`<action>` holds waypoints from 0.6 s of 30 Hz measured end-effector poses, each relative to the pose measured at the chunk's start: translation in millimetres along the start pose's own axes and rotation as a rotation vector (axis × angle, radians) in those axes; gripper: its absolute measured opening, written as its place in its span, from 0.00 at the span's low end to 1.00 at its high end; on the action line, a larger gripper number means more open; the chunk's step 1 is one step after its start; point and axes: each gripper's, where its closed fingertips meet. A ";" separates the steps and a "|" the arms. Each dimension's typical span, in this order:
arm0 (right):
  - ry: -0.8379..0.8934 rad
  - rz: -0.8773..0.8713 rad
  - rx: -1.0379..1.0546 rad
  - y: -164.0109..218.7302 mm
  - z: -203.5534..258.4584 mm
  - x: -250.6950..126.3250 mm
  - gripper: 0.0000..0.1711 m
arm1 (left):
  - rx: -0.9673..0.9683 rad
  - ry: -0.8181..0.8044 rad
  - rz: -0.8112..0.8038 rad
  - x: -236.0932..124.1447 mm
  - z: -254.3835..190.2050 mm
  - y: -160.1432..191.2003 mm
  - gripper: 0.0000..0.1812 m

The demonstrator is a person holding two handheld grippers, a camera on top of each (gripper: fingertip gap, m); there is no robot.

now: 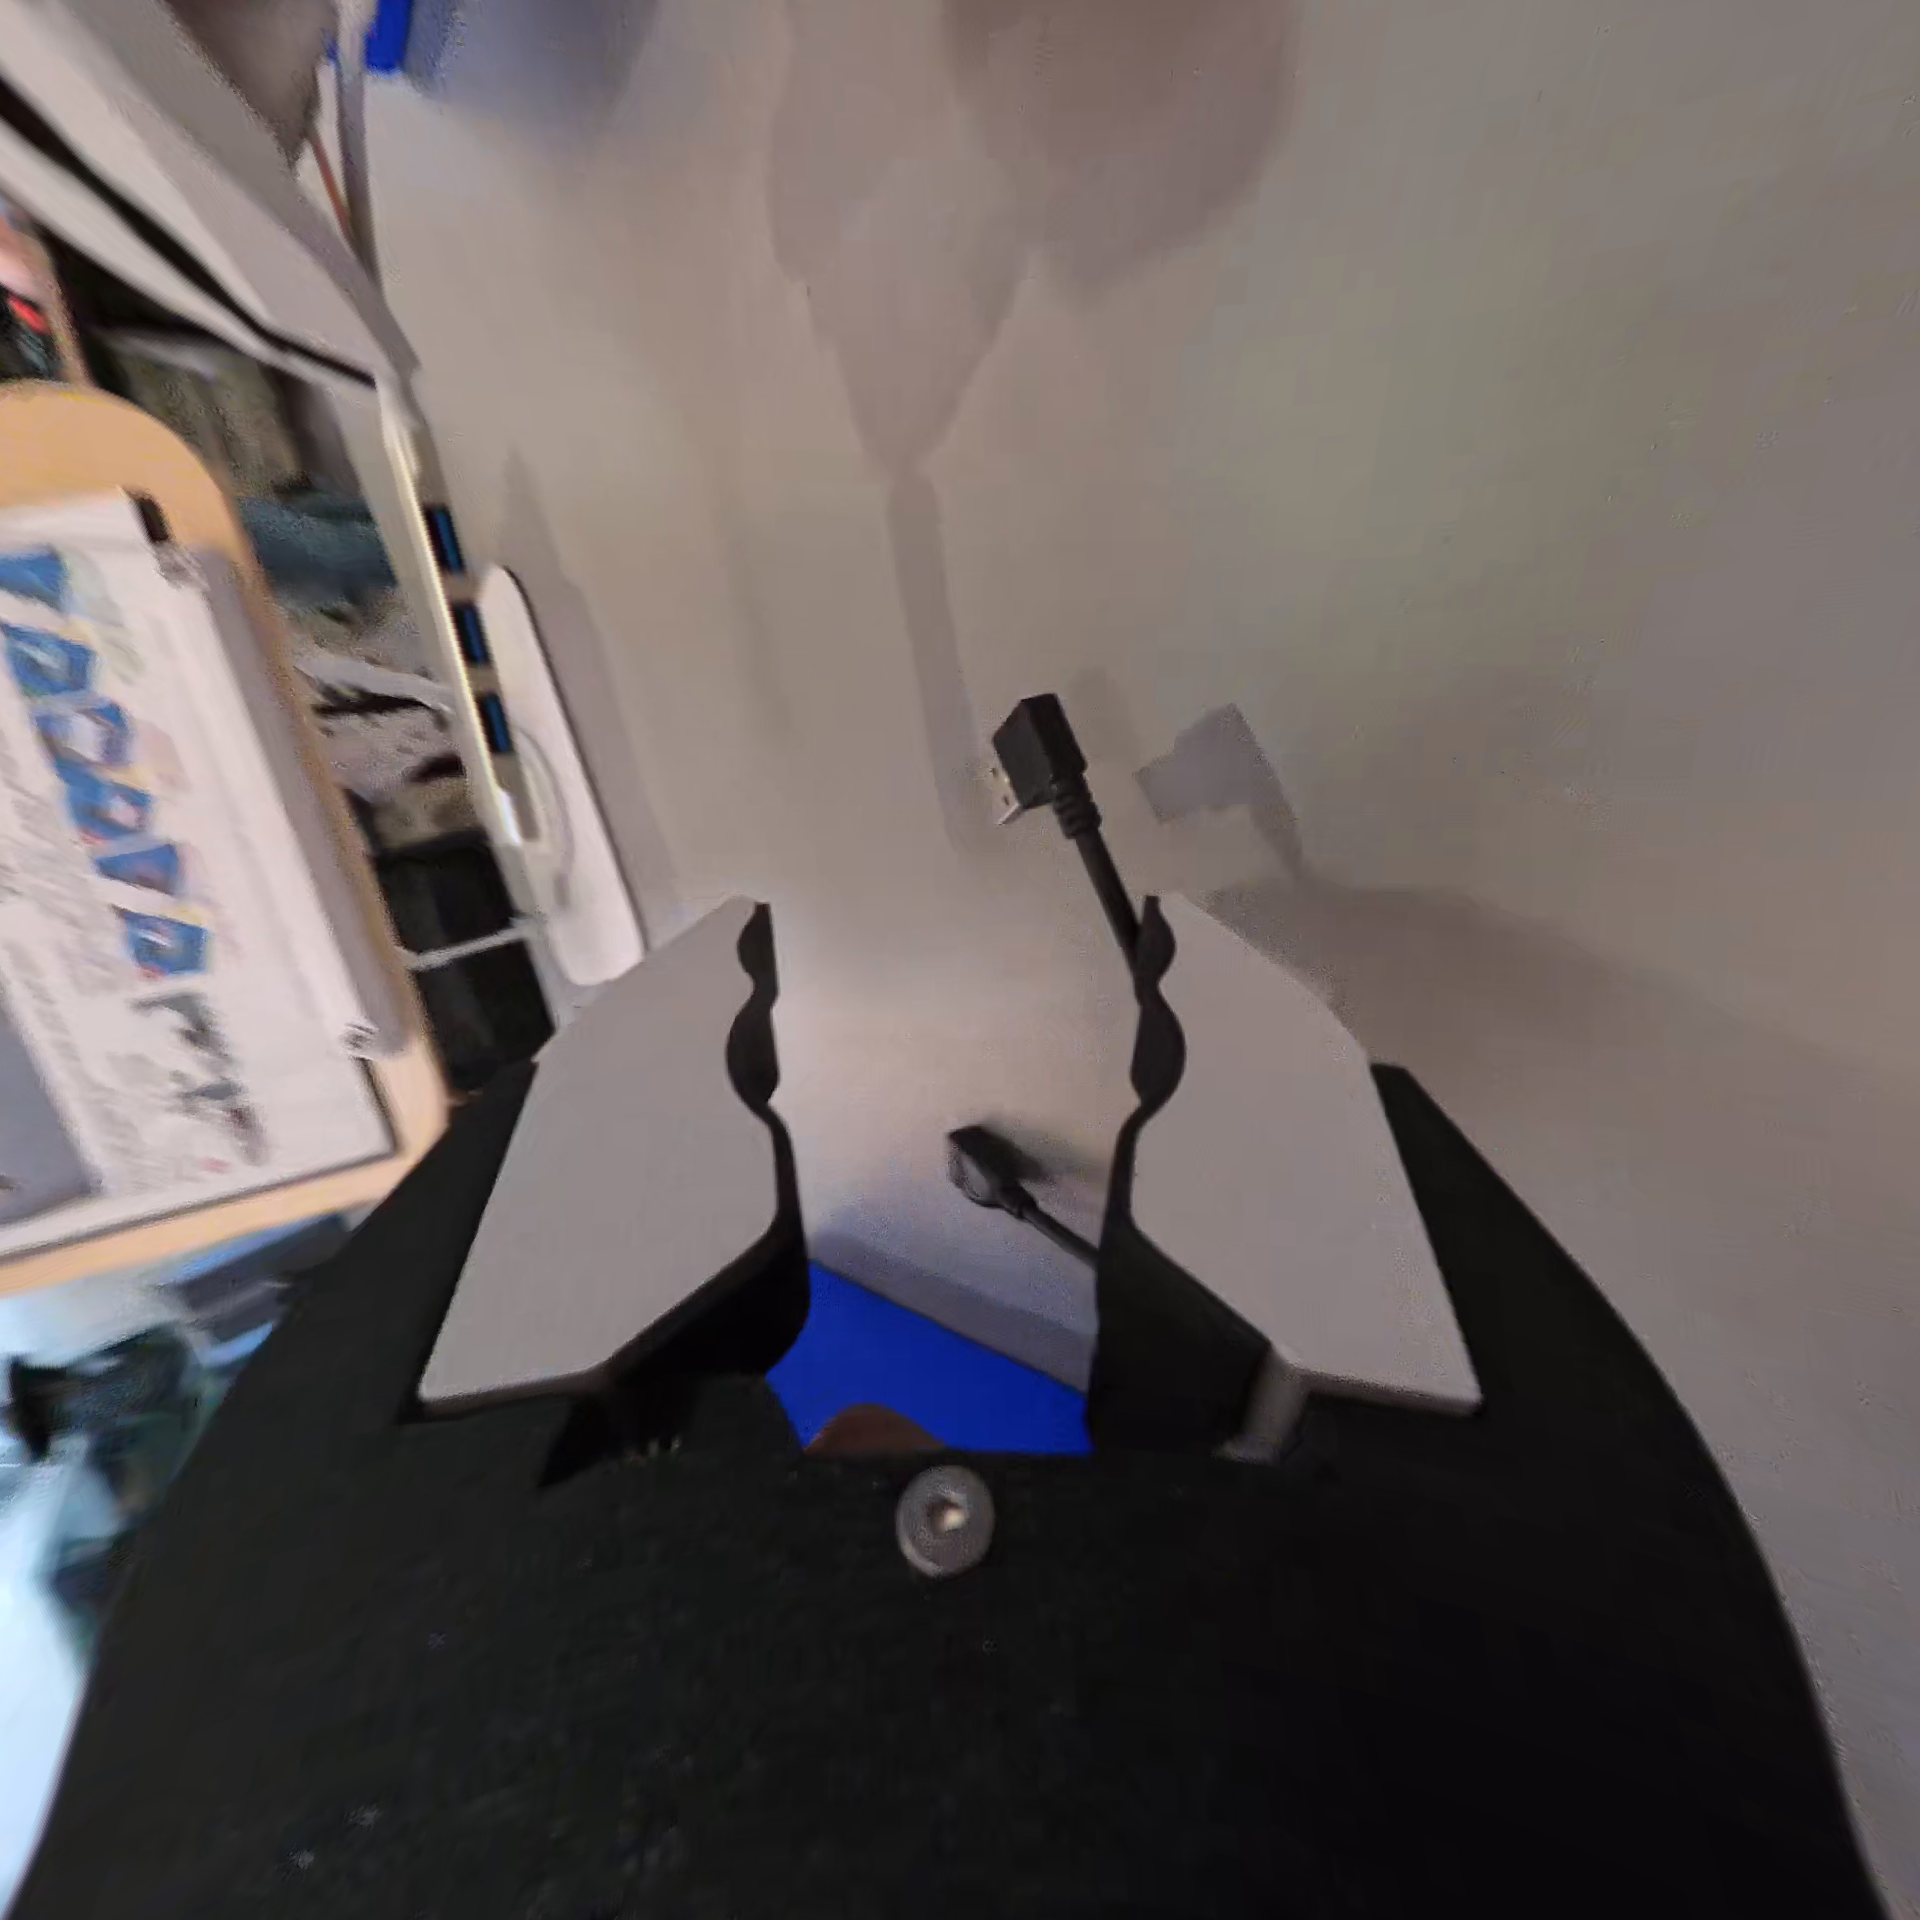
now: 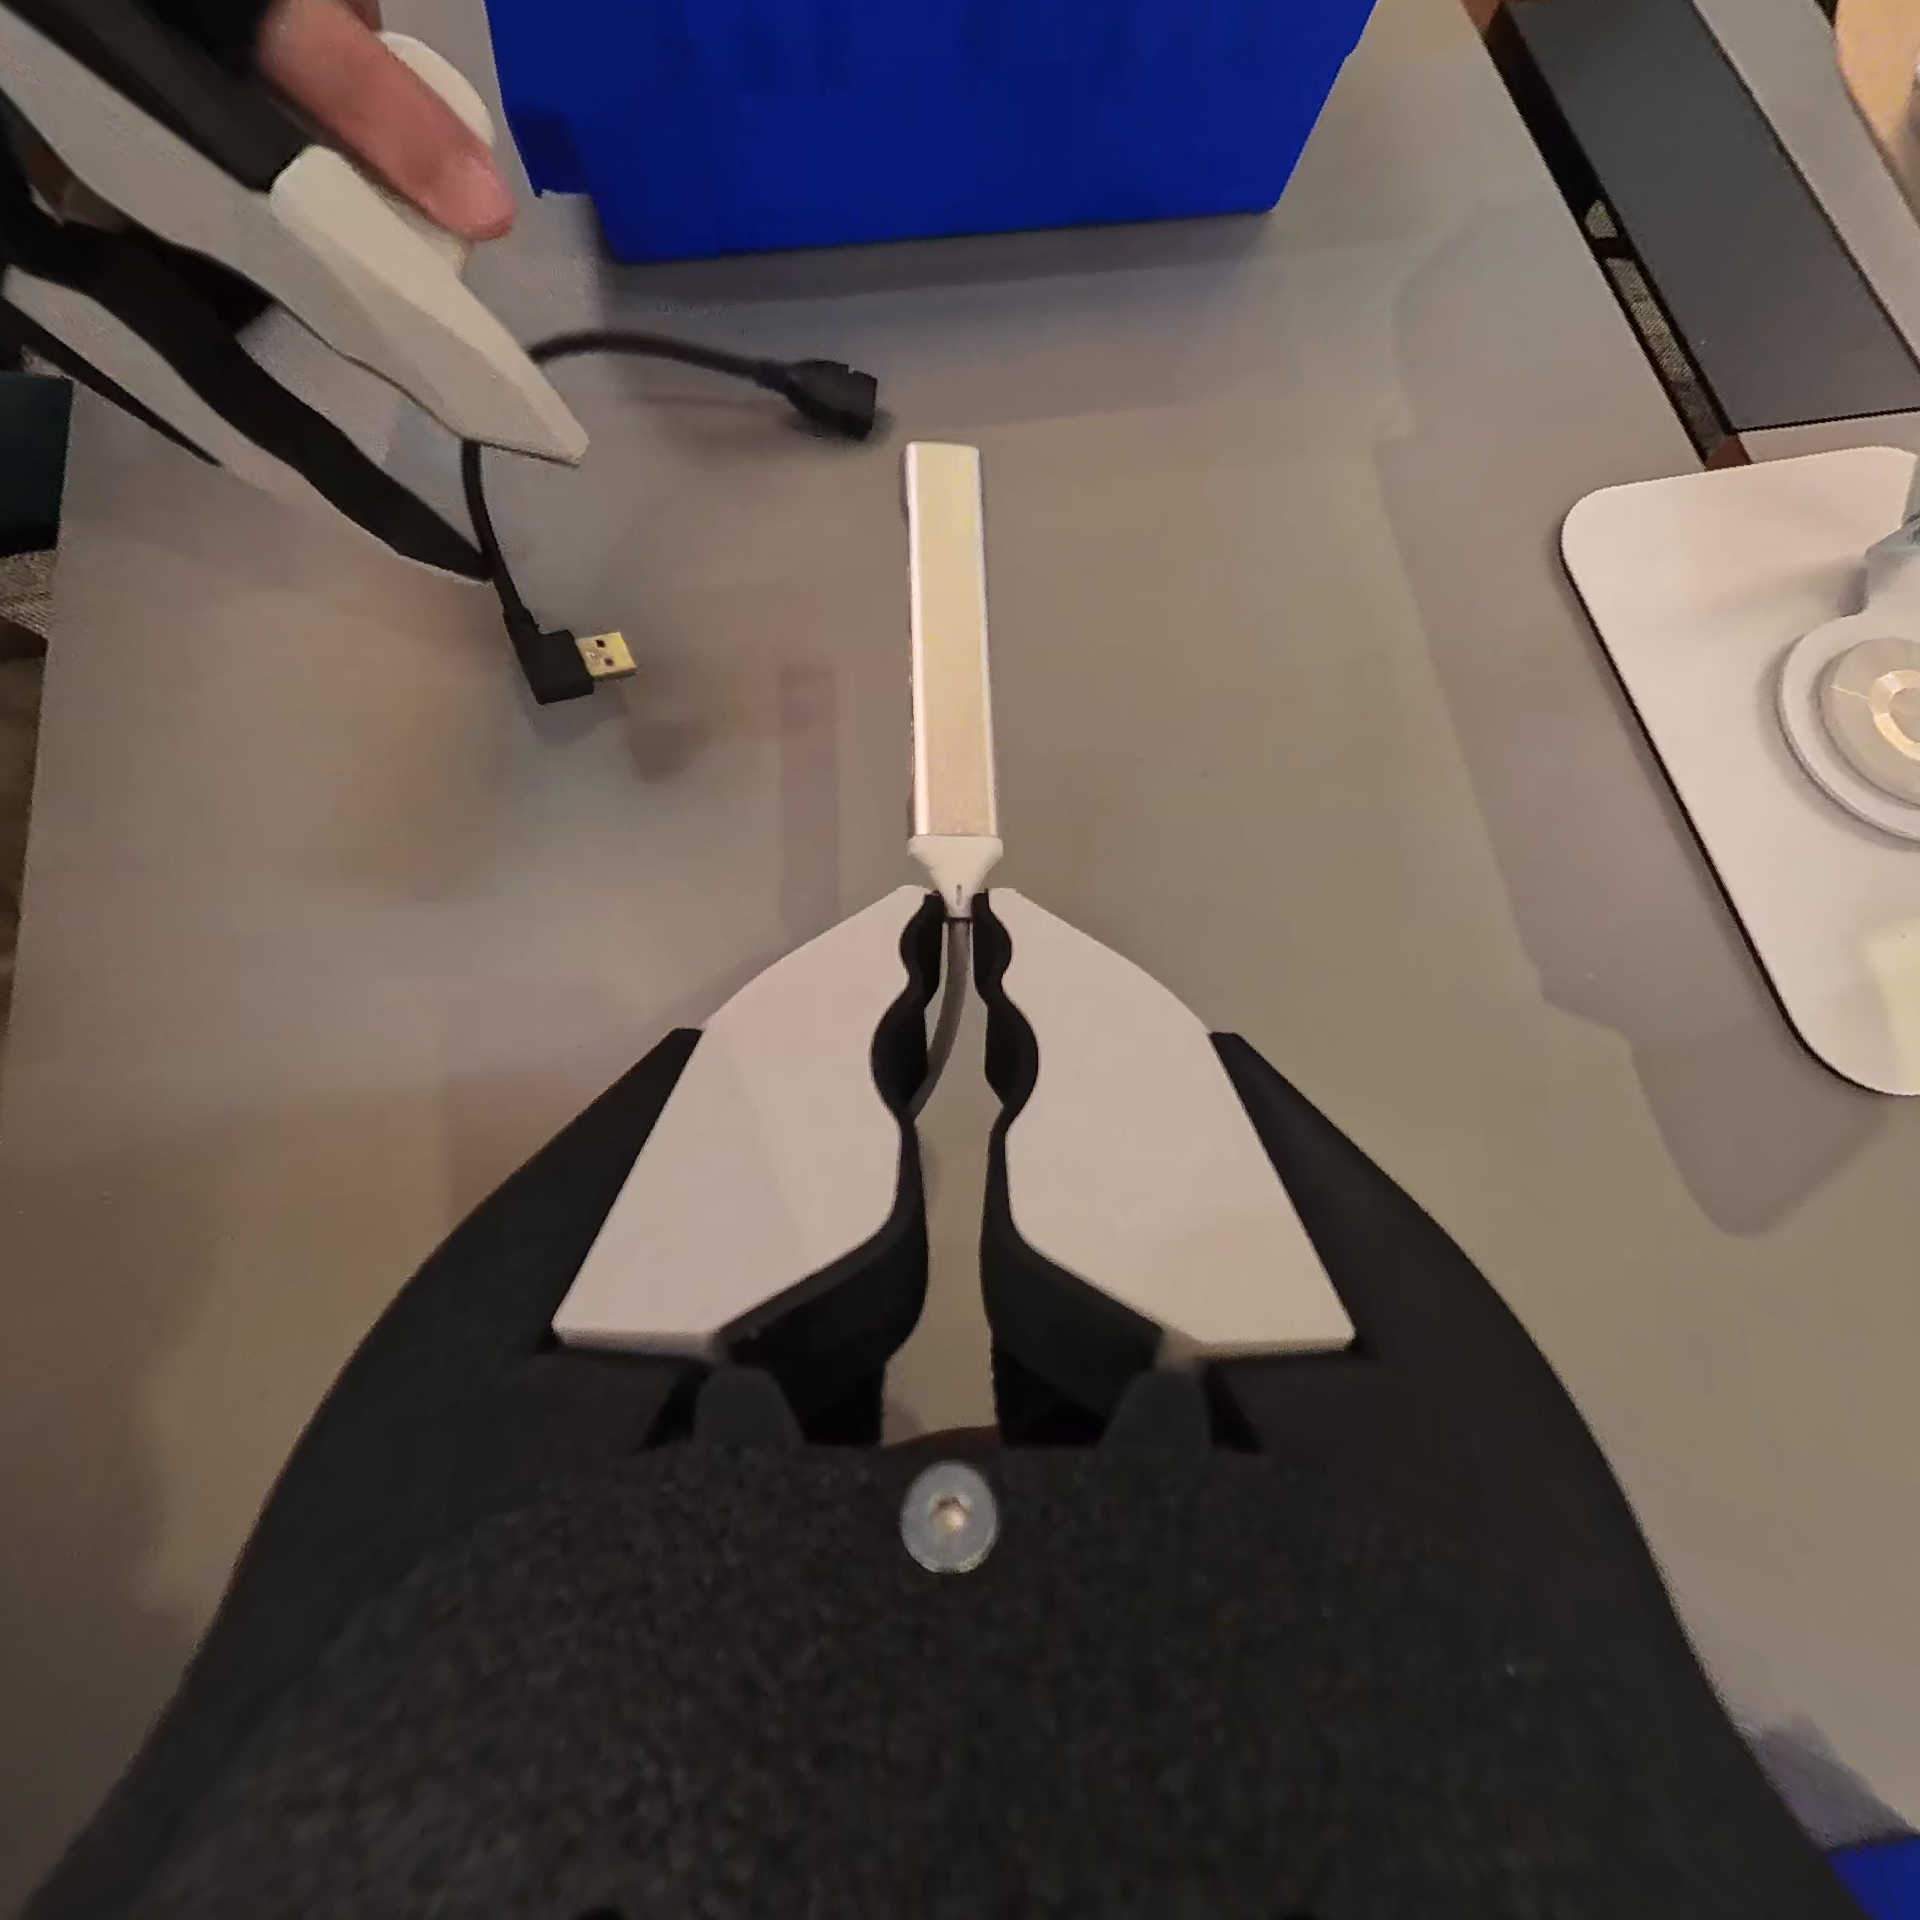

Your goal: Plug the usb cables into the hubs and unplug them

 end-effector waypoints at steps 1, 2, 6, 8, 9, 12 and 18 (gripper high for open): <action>0.004 -0.006 0.004 -0.6 -0.2 -0.1 0.03 | -0.064 0.032 0.005 -1.4 -1.3 2.7 0.39; 0.005 -0.012 0.009 -1.2 -0.1 0.0 0.03 | -0.129 0.067 0.012 -2.8 -3.9 5.6 0.41; -0.005 -0.045 0.026 -5.4 4.4 0.0 0.03 | -0.458 0.179 -0.001 -11.0 -14.8 12.8 0.43; -0.014 -0.066 0.035 -7.5 7.0 -1.0 0.03 | -0.730 0.228 -0.006 -12.5 -20.3 13.9 0.42; -0.009 -0.073 0.039 -8.3 7.0 -1.8 0.03 | -0.892 0.215 -0.012 -12.4 -18.3 12.3 0.41; 0.019 -0.087 0.050 -9.3 5.4 -3.7 0.03 | -1.339 0.189 -0.122 -16.9 -15.2 -13.6 0.39; 0.085 -0.077 0.061 -5.7 0.9 -0.7 0.03 | -1.571 -0.145 0.120 7.3 -34.4 -24.1 0.39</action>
Point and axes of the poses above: each gripper's, where its closed fingertips meet, x out along the fingers, y out of its underside, z = x × y across the jaws, and after that the axes turned 1 degree about -y, right-handed
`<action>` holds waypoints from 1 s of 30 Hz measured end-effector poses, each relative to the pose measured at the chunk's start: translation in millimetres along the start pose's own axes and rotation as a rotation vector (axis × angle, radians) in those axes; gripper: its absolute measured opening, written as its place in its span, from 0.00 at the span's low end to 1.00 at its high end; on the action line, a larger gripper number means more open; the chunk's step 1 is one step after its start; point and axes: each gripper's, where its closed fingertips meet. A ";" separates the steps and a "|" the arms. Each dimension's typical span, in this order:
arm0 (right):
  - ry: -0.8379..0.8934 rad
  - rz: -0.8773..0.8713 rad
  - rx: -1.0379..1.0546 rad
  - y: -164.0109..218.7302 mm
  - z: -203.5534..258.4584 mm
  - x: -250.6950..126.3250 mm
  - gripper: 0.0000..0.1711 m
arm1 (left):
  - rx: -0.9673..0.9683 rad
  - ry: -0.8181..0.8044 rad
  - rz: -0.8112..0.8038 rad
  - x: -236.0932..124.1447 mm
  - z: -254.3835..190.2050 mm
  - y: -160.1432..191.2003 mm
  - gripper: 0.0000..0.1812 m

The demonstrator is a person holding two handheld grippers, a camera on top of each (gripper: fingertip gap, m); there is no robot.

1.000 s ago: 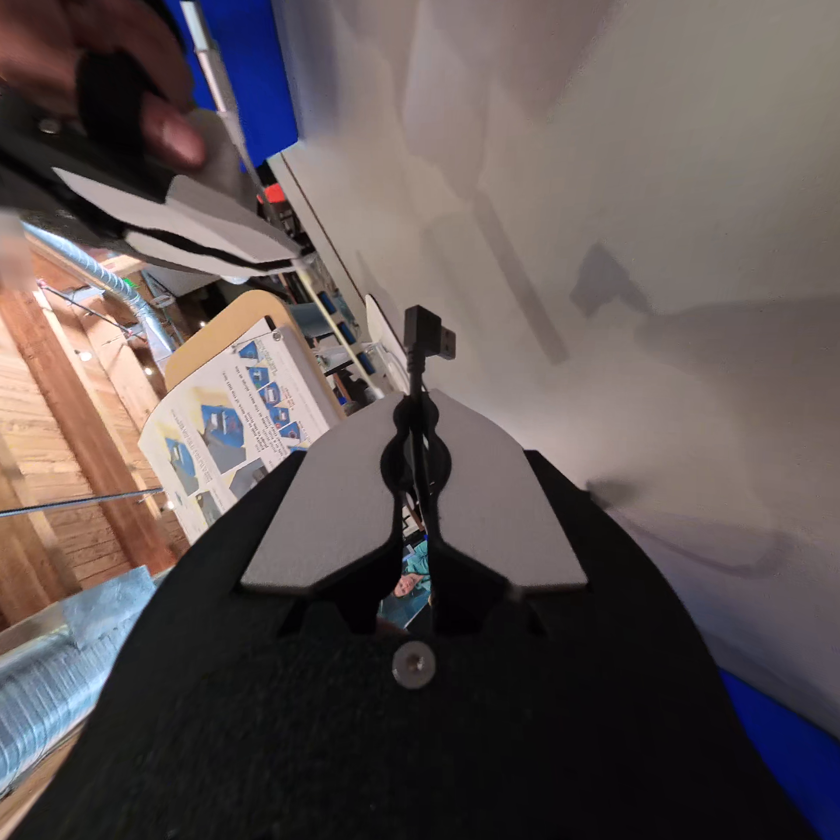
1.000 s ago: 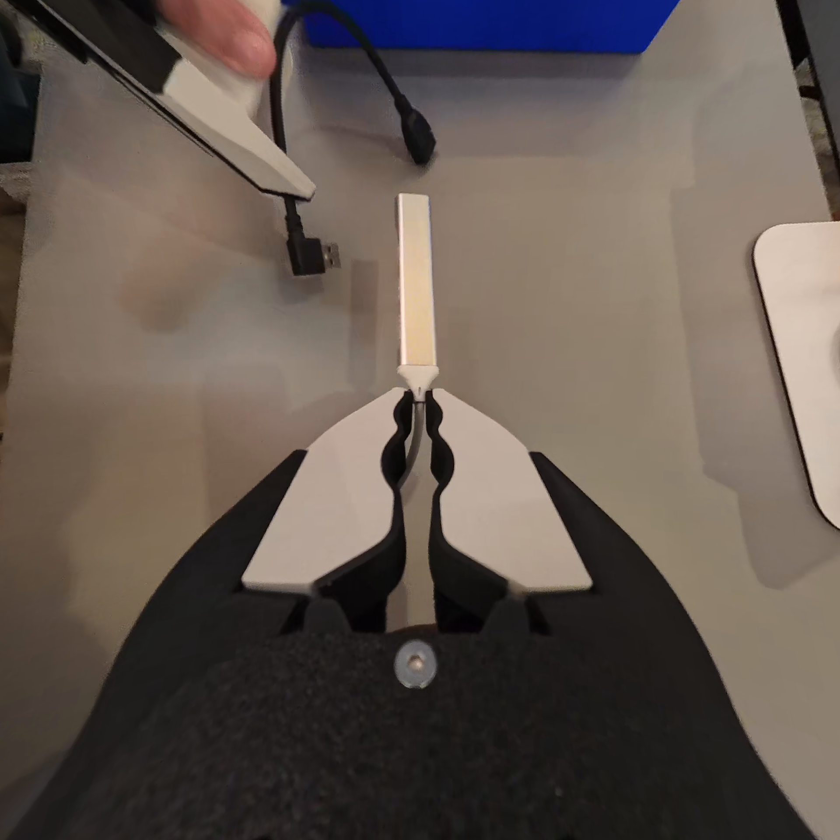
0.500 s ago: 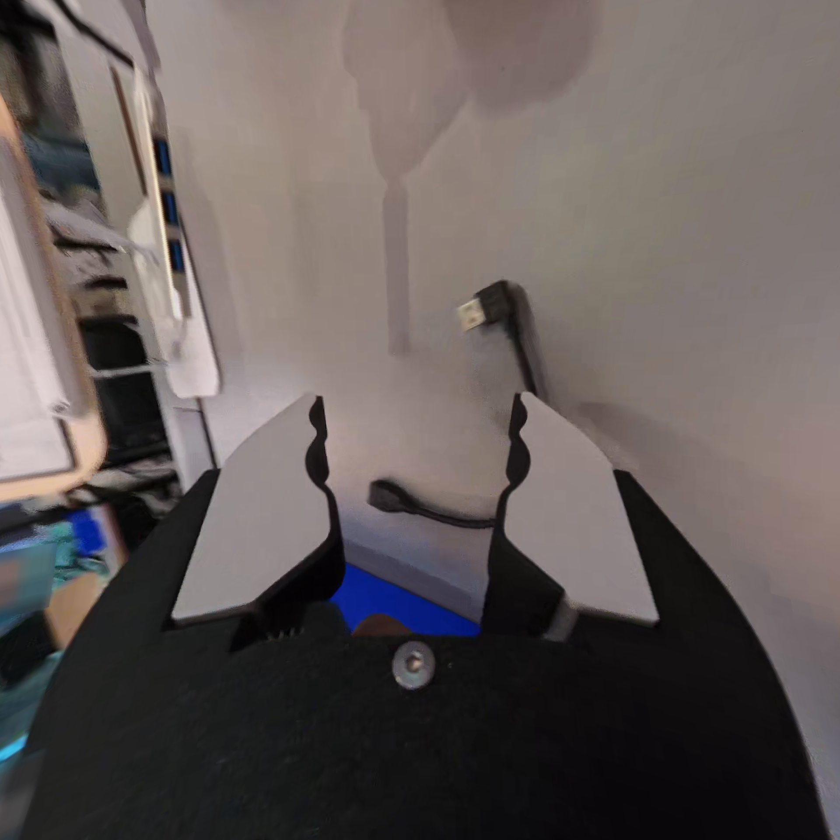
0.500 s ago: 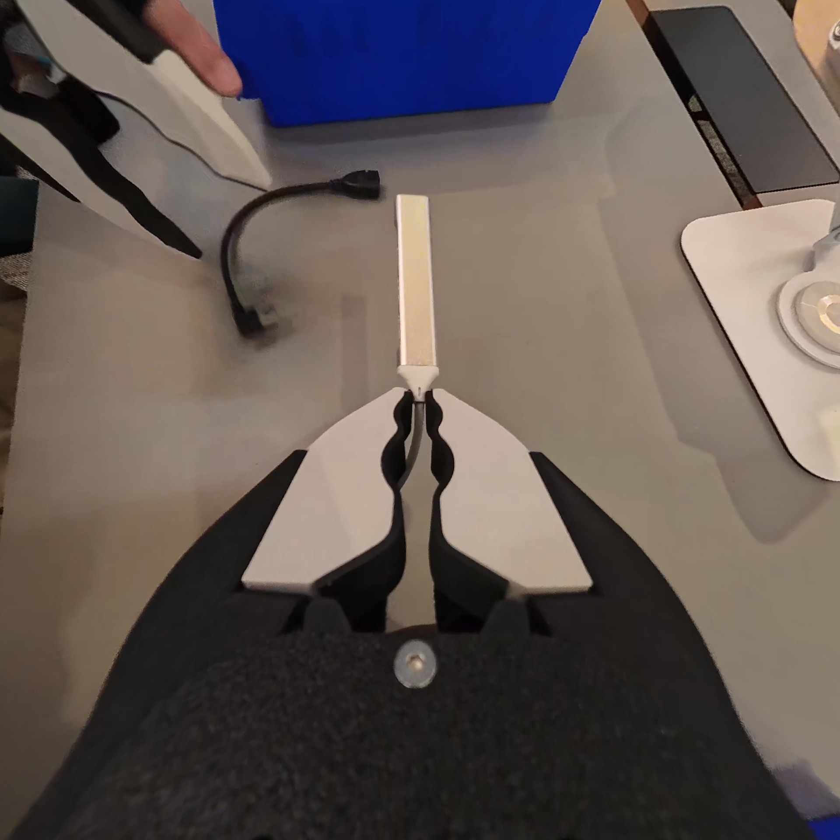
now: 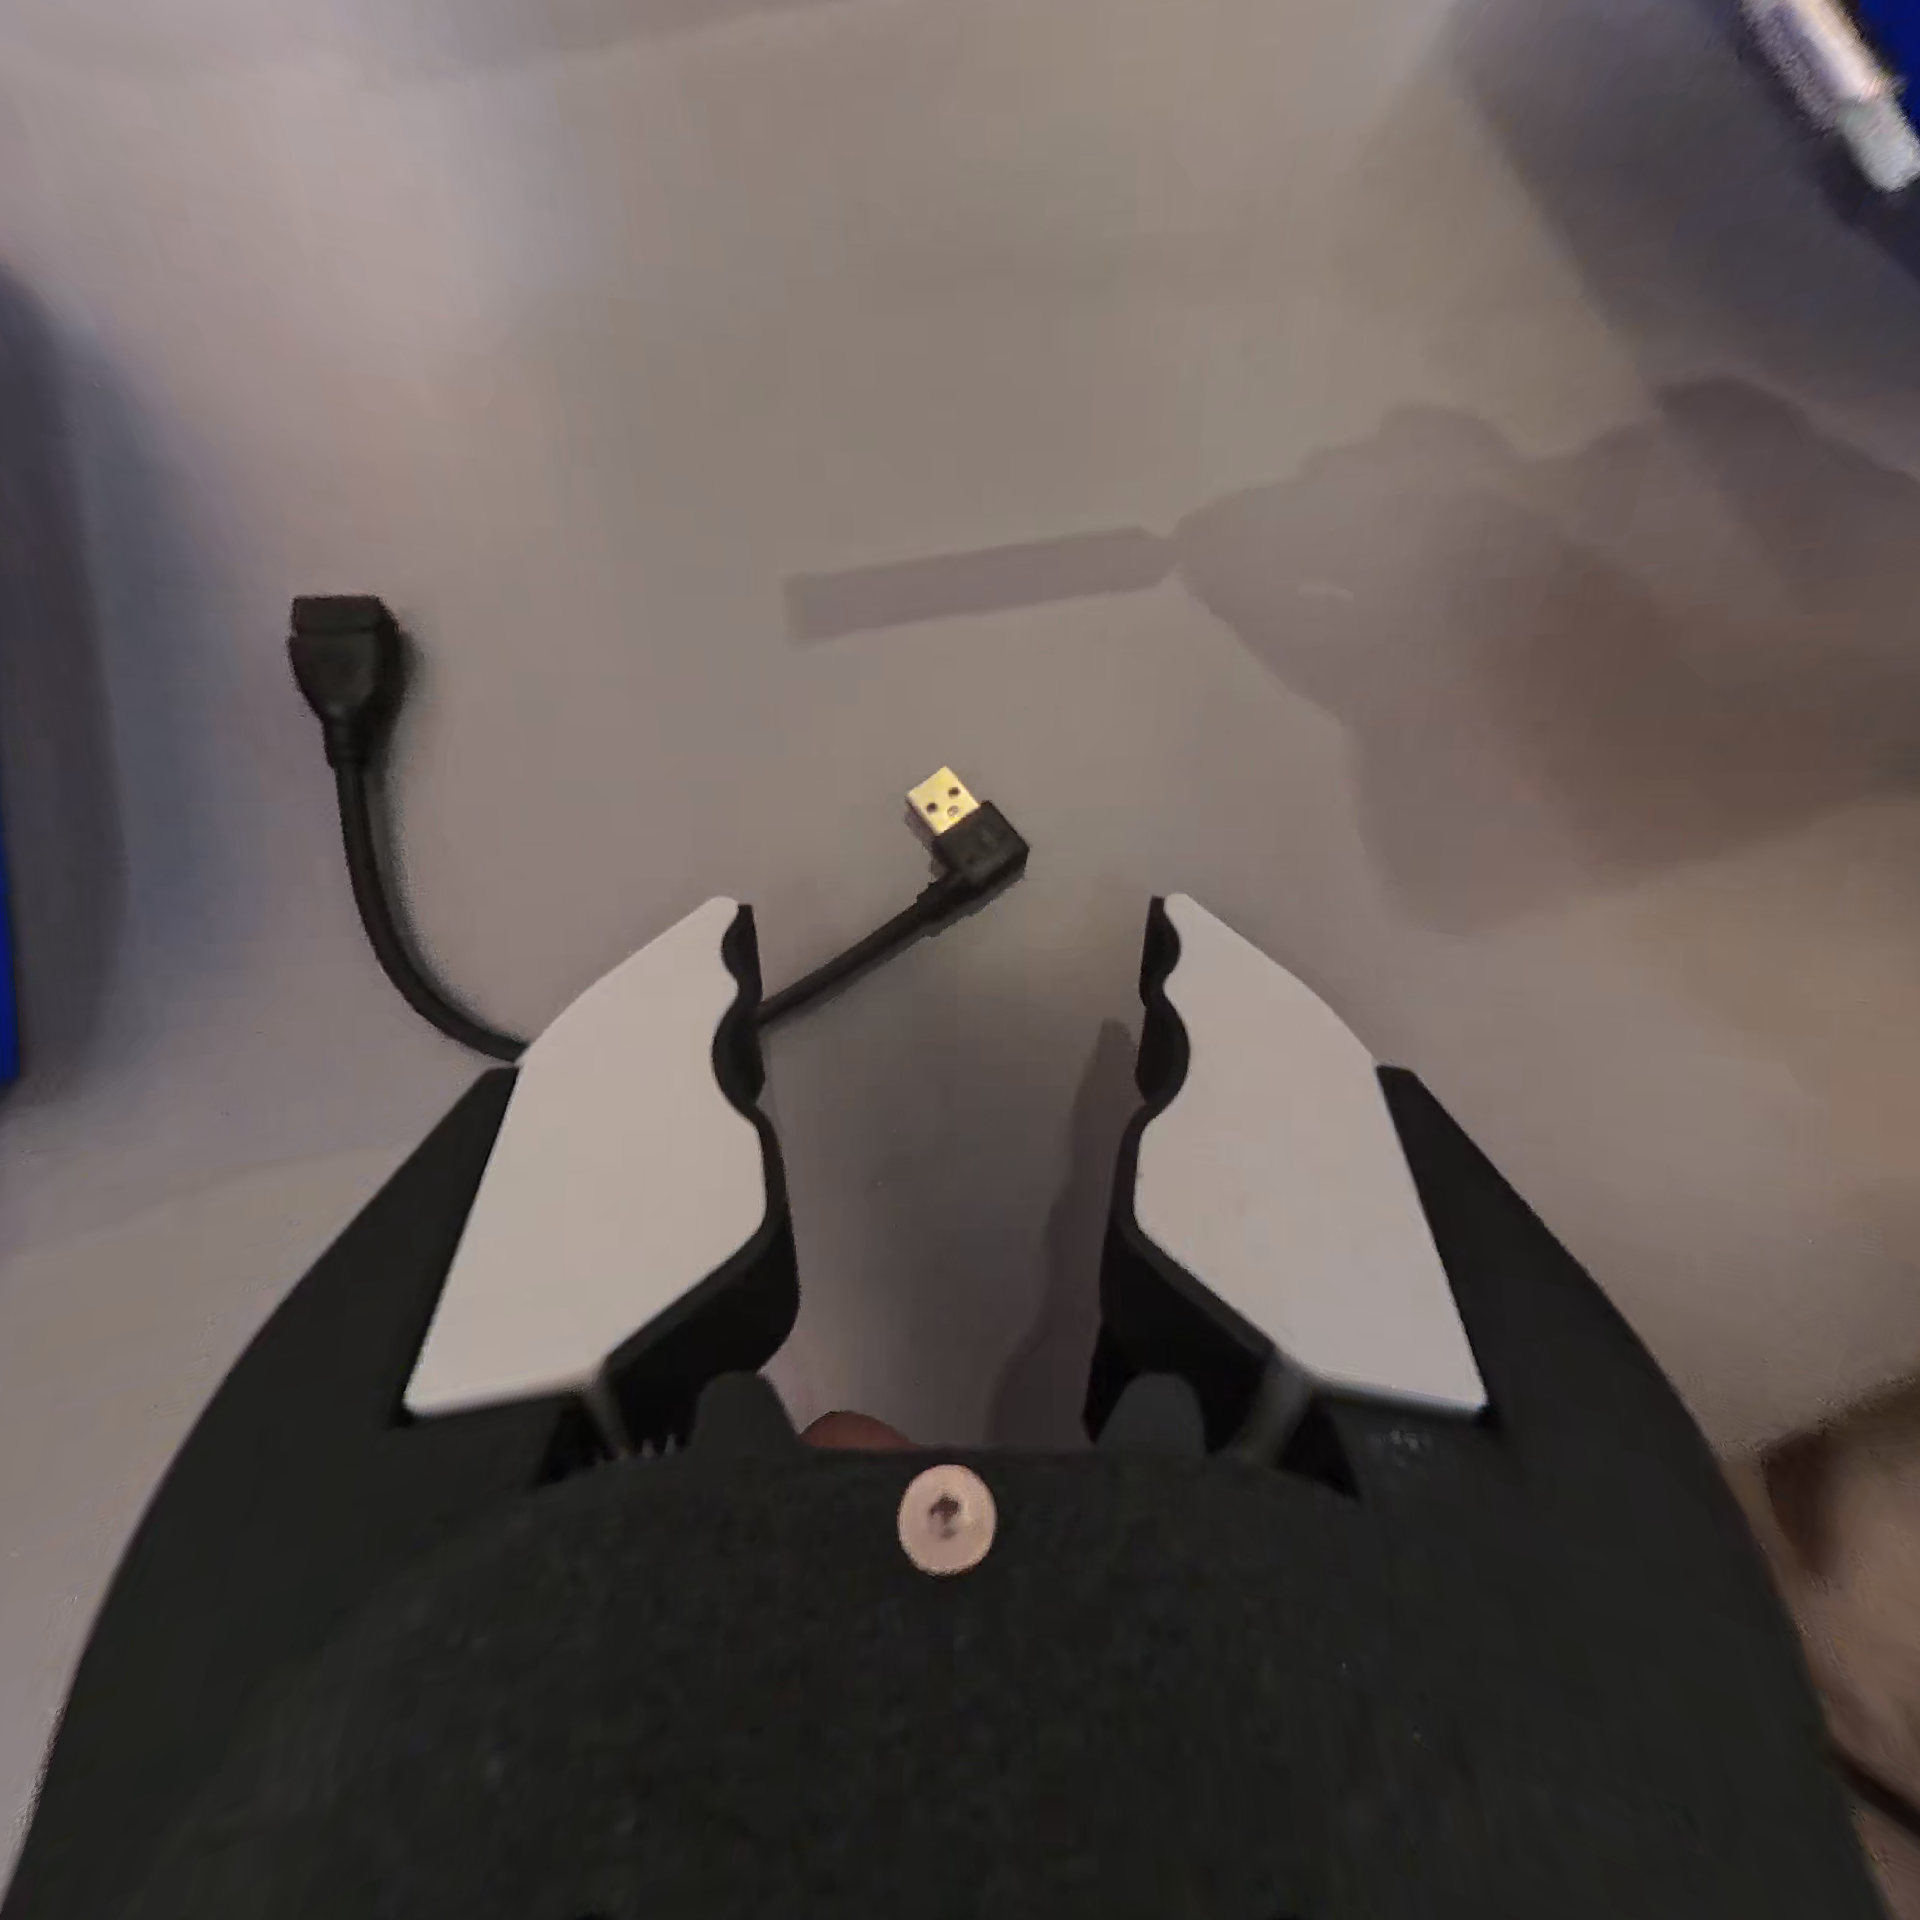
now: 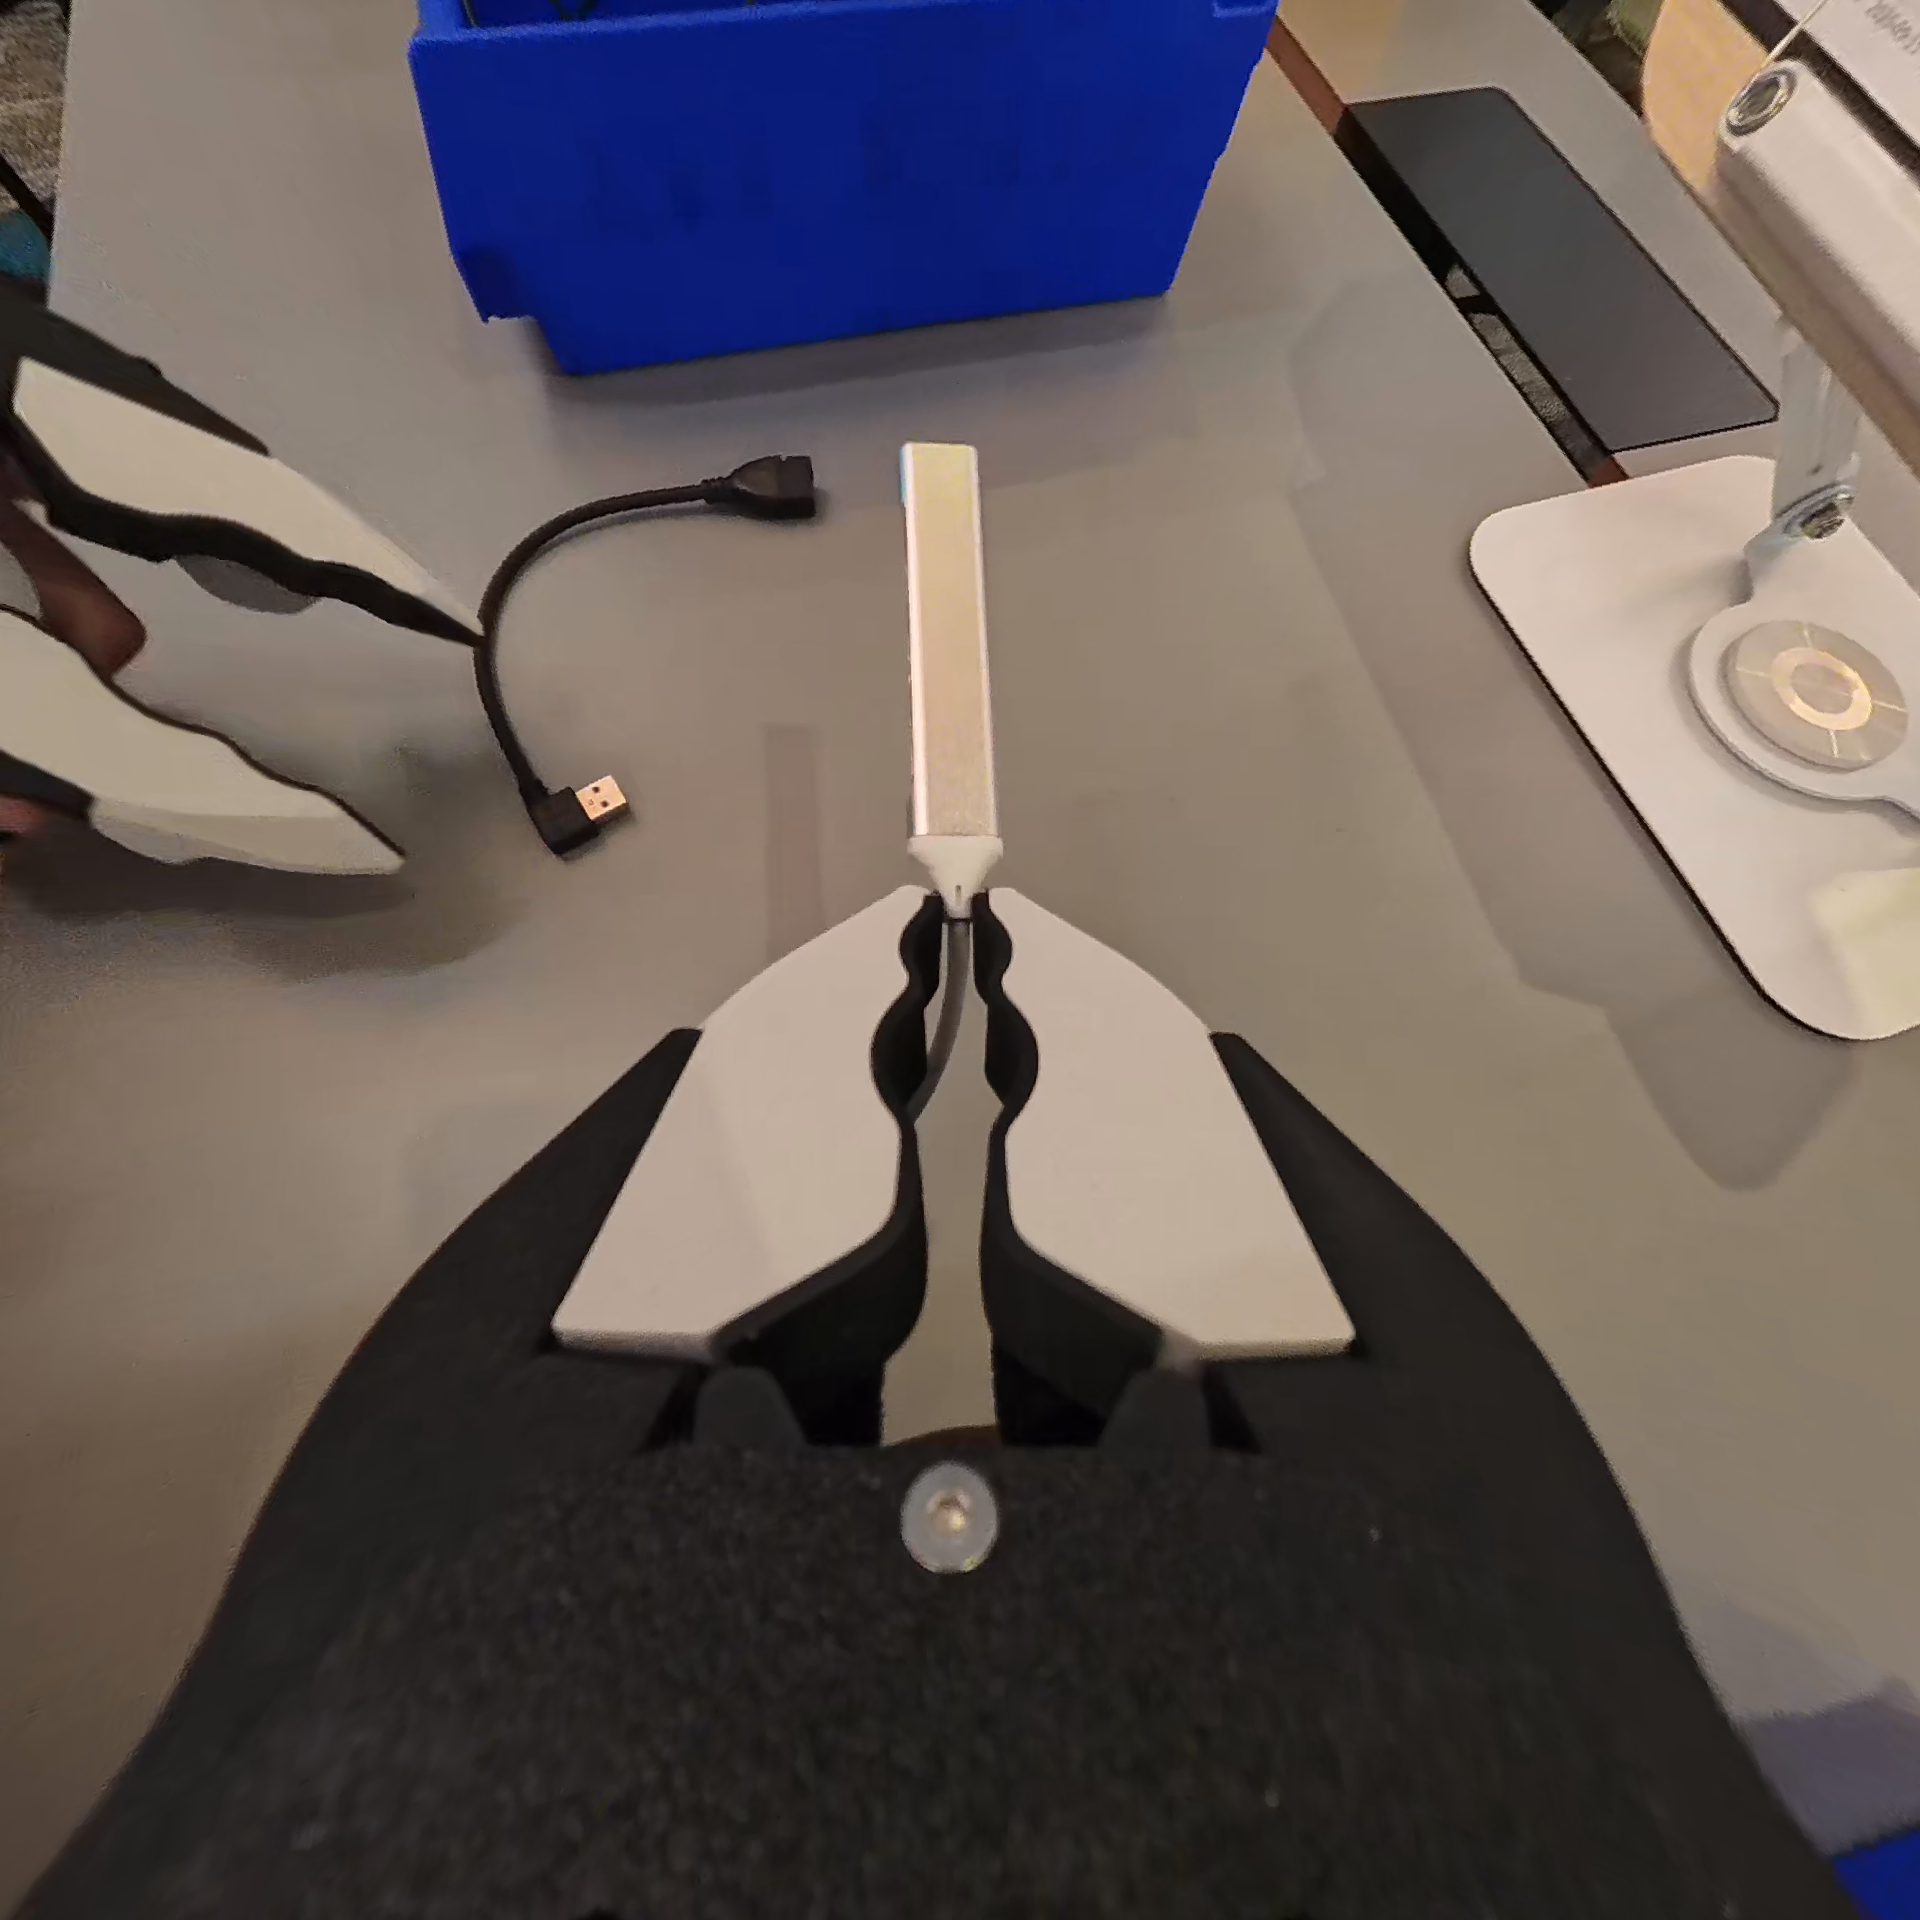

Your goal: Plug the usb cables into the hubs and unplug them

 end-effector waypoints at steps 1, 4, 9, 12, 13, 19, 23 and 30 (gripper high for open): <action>0.000 0.005 -0.006 1.3 0.1 1.3 0.03 | -0.015 -0.051 0.005 4.7 0.7 0.9 0.39; -0.011 0.013 -0.022 4.5 2.2 4.5 0.03 | -0.059 -0.098 0.046 16.6 -6.4 2.4 0.41; -0.074 0.007 -0.042 6.6 11.1 6.6 0.03 | -0.109 -0.184 0.094 30.4 -1.6 8.6 0.39; -0.106 0.006 -0.048 7.9 13.7 8.7 0.03 | -0.168 -0.179 0.098 35.7 0.1 5.4 0.35; -0.113 0.007 -0.050 8.5 14.1 9.7 0.03 | -0.193 -0.180 0.087 37.2 -0.2 3.9 0.33; -0.150 0.007 -0.054 10.3 17.3 13.5 0.03 | -0.158 -0.170 0.077 36.3 -0.8 3.1 0.10; -0.176 0.003 -0.045 11.7 21.0 15.7 0.03 | -0.083 -0.104 0.084 32.5 -3.5 5.6 0.10; -0.150 0.083 -0.106 22.5 23.2 25.3 0.03 | 0.141 -0.031 0.039 -1.4 2.1 -23.4 0.09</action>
Point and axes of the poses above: each gripper's, where its closed fingertips meet, x out along the fingers, y out of its underside, z = x × y across the jaws, and after that the axes turned 1 degree about -y, right-handed
